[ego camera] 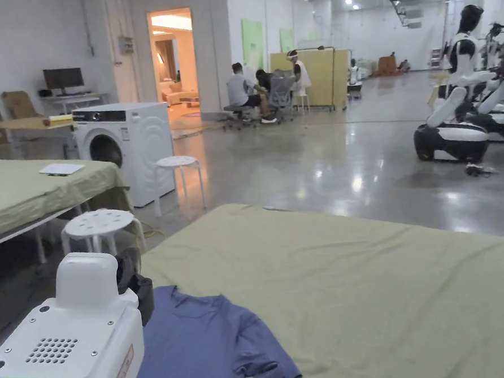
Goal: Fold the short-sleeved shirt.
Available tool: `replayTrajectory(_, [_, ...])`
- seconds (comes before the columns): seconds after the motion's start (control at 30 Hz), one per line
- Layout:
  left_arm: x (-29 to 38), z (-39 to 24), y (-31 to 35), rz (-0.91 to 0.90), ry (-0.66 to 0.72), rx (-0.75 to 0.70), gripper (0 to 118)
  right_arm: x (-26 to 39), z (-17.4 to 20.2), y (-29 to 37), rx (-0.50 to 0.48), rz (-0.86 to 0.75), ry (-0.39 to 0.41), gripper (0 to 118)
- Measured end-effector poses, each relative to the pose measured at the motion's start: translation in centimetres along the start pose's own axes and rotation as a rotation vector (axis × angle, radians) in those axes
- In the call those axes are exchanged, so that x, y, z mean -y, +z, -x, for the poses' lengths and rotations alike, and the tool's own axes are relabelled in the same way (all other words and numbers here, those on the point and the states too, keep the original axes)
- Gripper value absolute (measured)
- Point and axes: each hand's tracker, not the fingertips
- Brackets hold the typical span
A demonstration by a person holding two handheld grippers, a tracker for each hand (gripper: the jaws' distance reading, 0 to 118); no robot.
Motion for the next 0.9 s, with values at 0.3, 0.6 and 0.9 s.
replayTrajectory(0.3, [2.2, 2.3, 0.5, 0.078, -0.013, -0.081, 0, -0.5, 3.8, -1.7, -0.110, -0.005, 0.002, 0])
replayTrajectory(0.6, [3.7, 0.8, -4.1, 0.205, -0.028, -0.021, 0, 0.3, 4.0, -3.7, -0.120, 0.025, 0.008, 0])
replayTrajectory(0.9, [10.3, -4.4, -20.3, 0.593, -0.011, 0.224, 0, 1.8, 2.9, -5.1, -0.112, 0.081, 0.024, 0])
